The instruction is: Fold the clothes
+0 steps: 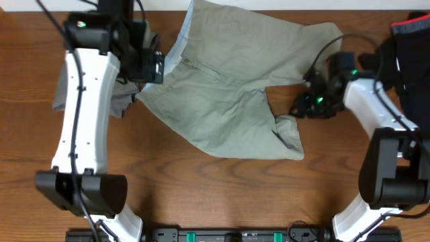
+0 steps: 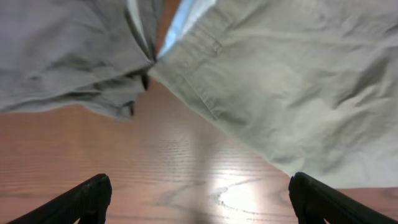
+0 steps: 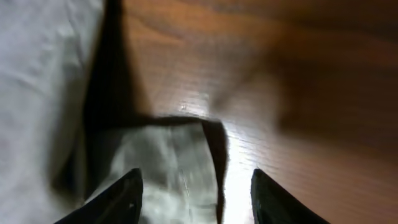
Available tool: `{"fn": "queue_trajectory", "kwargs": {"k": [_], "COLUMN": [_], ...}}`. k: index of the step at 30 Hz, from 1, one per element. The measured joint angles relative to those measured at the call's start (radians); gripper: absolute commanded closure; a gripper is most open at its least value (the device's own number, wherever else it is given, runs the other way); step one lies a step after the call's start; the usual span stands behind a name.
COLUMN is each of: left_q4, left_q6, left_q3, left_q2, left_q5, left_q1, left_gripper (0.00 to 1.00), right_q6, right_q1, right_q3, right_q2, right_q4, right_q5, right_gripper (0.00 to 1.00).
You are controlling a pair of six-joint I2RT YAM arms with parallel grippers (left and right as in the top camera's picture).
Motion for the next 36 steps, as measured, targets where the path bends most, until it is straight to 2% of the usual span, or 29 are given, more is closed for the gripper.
{"fn": "queue_trajectory", "kwargs": {"k": [3, 5, 8, 11, 16, 22, 27, 28, 29, 30, 31, 33, 36], "left_q4": [0.068, 0.124, 0.211, 0.276, 0.367, 0.393, 0.402, 0.402, 0.402, 0.402, 0.402, 0.402, 0.402], "left_q6": [0.000, 0.000, 0.000, 0.000, 0.000, 0.000, 0.000, 0.000, 0.000, 0.000, 0.000, 0.000, 0.000], "left_q3": [-0.140, -0.232, -0.357, -0.449, -0.535, -0.549, -0.549, -0.549, -0.549, -0.549, -0.549, -0.549, -0.549], "left_q2": [0.006, 0.009, 0.019, 0.034, 0.055, 0.056, 0.056, 0.056, 0.056, 0.056, 0.056, 0.056, 0.056], "left_q5": [0.010, 0.016, 0.025, 0.040, 0.073, 0.080, 0.084, 0.084, 0.086, 0.087, 0.087, 0.088, 0.088], "left_q1": [0.001, 0.001, 0.001, 0.001, 0.001, 0.001, 0.001, 0.001, 0.001, 0.001, 0.000, 0.001, 0.000], "left_gripper": [0.08, 0.08, 0.08, 0.08, 0.07, 0.08, 0.08, 0.08, 0.07, 0.07, 0.08, 0.08, 0.08], "right_q6": [0.034, 0.057, 0.080, 0.090, 0.060, 0.032, 0.021, 0.019, 0.020, 0.021, 0.023, 0.027, 0.042], "right_q1": [0.009, 0.008, 0.008, 0.007, -0.020, -0.071, -0.092, -0.093, -0.093, -0.093, -0.093, -0.096, -0.117], "right_q3": [-0.102, -0.145, -0.182, -0.187, -0.118, 0.127, 0.219, 0.220, 0.220, 0.220, 0.218, 0.211, 0.199], "right_q2": [0.000, -0.013, -0.018, -0.018, -0.065, -0.263, -0.399, -0.410, -0.412, -0.405, -0.394, -0.364, -0.308], "right_q4": [0.117, 0.178, 0.217, 0.188, 0.032, -0.098, -0.121, -0.137, -0.154, -0.167, -0.173, -0.180, -0.191], "right_q5": [-0.003, -0.018, -0.032, -0.051, -0.063, 0.046, 0.109, 0.119, 0.128, 0.146, 0.163, 0.205, 0.256], "right_gripper": [0.55, 0.75, 0.99, 0.99, 0.98, 0.99, 0.99, 0.95, 0.80, 0.62, 0.50, 0.42, 0.41]}}
